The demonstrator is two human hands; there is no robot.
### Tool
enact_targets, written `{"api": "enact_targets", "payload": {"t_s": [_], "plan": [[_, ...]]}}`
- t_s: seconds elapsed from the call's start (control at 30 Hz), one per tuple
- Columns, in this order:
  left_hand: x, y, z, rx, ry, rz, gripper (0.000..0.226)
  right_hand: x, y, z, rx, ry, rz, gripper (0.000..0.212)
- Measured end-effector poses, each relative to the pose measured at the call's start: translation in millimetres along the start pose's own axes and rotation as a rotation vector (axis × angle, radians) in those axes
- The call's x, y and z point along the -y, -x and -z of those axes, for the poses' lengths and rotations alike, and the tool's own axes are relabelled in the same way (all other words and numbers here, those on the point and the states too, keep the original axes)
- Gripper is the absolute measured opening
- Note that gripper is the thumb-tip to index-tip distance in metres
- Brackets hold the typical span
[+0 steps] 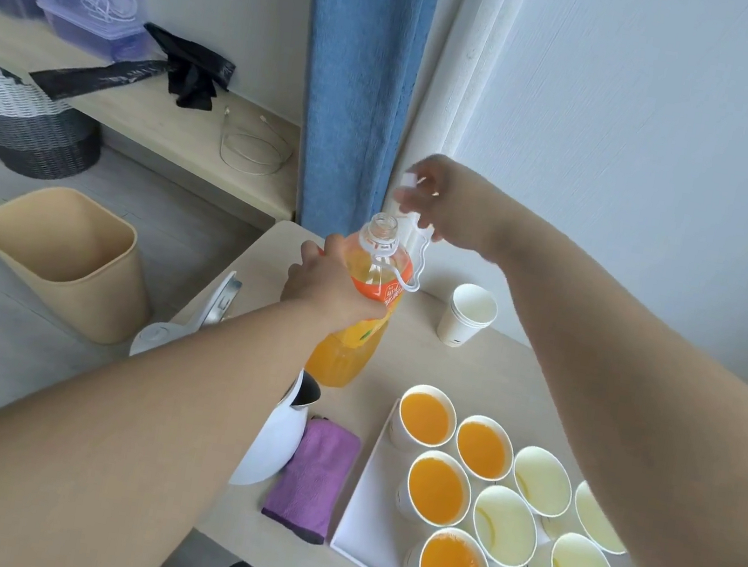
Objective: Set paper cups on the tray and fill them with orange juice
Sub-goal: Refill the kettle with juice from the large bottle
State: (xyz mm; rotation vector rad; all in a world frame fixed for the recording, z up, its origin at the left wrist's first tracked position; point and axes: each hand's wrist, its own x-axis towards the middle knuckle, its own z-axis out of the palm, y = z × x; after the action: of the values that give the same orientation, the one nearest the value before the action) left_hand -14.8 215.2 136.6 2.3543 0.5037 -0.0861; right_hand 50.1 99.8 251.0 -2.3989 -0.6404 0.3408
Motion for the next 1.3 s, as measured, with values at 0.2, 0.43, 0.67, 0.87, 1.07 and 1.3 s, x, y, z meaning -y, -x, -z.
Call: {"api": "enact_targets", "payload": {"t_s": [0.2,0.43,0.67,0.87,1.07,1.3], "plan": [[3.4,-0.6,-7.8,0.009,0.293,0.010,0.099,-73.0,8.0,-59.6,-0.380,-1.061,-0.528,0.033],[4.9,3.9,-26.9,-0.148,0.434,0.026,0.098,-83.0,6.0,-98.2,-0.357,-1.202,-0.612,0.038],[-2.2,15.9,-21.0,-0.199,0.475,-0.015,0.090,-76.3,12.8,-89.3,-0.419,-1.157,-0.618,0.037],[-28.8,48.4,11.3,-0.189,0.520,-0.145,0.085,-54.2,44.8,-56.1,-0.537,-1.279,-0.534,0.036],[-57.8,95.9,49.5,-0.171,0.476,-0.273,0.082,-22.1,98.1,-21.9,-0.644,-1.335,-0.419,0.034],[-63.2,164.9,77.7,-0.064,0.493,-0.325,0.082,3.4,184.8,-23.8,-0.675,-1.429,-0.351,0.032]]}}
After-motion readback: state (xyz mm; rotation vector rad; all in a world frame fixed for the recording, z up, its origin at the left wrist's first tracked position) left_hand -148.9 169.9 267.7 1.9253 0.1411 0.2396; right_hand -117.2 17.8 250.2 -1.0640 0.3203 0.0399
